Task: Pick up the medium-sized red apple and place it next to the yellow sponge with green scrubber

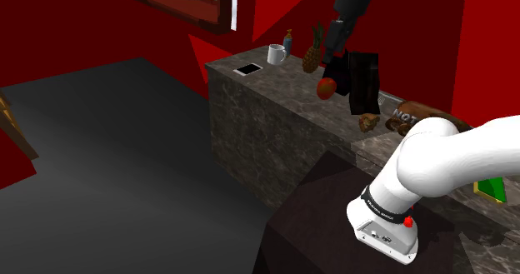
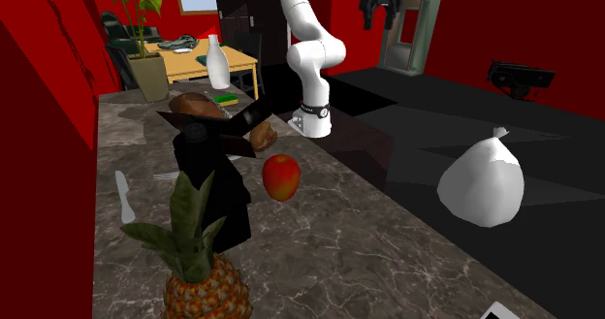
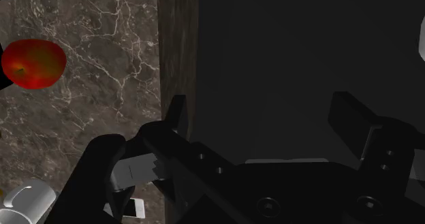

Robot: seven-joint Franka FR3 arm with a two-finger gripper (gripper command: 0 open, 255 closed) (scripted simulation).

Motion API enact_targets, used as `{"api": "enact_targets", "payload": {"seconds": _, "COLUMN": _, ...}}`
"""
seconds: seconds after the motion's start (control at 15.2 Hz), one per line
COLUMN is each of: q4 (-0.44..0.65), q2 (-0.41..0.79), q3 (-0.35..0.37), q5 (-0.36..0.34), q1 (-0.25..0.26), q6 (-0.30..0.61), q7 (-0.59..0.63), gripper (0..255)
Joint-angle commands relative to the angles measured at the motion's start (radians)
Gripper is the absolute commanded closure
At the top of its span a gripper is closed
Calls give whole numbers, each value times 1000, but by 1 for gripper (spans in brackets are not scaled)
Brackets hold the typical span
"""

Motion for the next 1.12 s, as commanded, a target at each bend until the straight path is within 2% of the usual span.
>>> {"api": "enact_targets", "payload": {"seconds": 0.0, "q4": 0, "q2": 0, "q3": 0, "q5": 0, "q1": 0, "q6": 0, "q7": 0, "gripper": 0}}
{"api": "enact_targets", "payload": {"seconds": 0.53, "q4": -22, "q2": 123, "q3": -150, "q5": -84, "q1": -59, "q6": 139, "q7": -125, "gripper": 0}}
{"api": "enact_targets", "payload": {"seconds": 1.06, "q4": 25, "q2": 310, "q3": -298, "q5": -127, "q1": -104, "q6": 277, "q7": -251, "gripper": 0}}
